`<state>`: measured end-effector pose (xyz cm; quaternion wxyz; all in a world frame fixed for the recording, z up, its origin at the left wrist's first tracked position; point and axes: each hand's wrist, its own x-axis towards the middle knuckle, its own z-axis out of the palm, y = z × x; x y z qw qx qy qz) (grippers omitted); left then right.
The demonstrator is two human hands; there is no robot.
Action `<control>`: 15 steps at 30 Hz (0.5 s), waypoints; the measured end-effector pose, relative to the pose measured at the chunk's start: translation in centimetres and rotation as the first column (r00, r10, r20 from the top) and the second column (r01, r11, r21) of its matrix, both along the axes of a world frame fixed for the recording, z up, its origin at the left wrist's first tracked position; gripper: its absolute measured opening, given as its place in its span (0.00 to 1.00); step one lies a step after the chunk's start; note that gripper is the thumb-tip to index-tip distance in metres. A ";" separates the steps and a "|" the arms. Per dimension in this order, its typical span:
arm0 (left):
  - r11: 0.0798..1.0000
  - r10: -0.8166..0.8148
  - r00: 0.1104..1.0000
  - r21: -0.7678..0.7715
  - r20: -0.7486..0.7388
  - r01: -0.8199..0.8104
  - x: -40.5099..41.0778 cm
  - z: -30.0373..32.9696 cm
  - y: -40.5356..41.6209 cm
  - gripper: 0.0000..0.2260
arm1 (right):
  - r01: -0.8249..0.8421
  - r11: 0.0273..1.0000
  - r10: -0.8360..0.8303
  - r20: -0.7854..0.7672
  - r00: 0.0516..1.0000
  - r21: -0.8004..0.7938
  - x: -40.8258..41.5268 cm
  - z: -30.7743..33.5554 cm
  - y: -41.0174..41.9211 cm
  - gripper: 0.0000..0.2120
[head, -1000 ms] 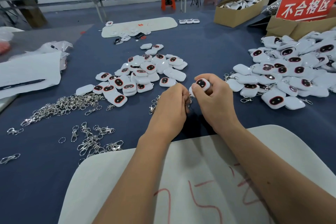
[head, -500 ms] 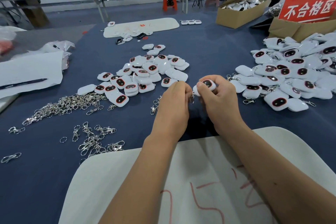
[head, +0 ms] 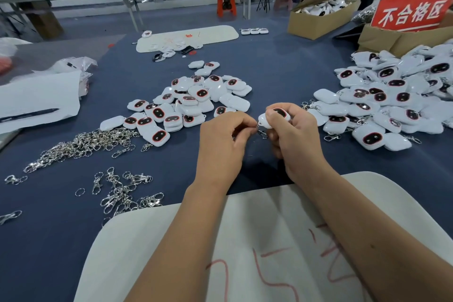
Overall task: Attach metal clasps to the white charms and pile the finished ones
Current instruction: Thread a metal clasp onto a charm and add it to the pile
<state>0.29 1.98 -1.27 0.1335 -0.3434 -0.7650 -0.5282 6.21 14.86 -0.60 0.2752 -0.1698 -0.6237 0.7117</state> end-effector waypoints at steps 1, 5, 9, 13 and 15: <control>1.000 -0.004 1.000 -0.005 -0.008 0.004 0.0 0.0 -0.1 0.07 | -0.003 1.000 0.003 0.004 1.000 -0.007 0.0 0.0 0.0 0.05; 0.999 -0.041 0.999 -0.035 0.011 0.041 -0.1 0.2 -0.2 0.07 | -0.011 1.000 0.011 -0.001 1.000 0.017 0.1 0.0 0.1 0.04; 0.996 -0.062 0.997 -0.061 0.035 0.064 0.0 0.4 -0.3 0.07 | 0.005 0.993 -0.003 -0.017 1.000 0.117 0.2 -0.1 0.1 0.03; 0.997 -0.072 0.995 -0.021 0.067 0.074 0.2 0.7 -0.2 0.06 | -0.028 0.997 0.031 -0.031 0.999 0.075 0.2 0.0 0.0 0.03; 0.998 -0.066 0.994 -0.012 0.087 0.067 0.3 0.7 -0.2 0.06 | -0.037 0.998 0.039 -0.036 0.999 0.059 0.2 0.0 0.1 0.03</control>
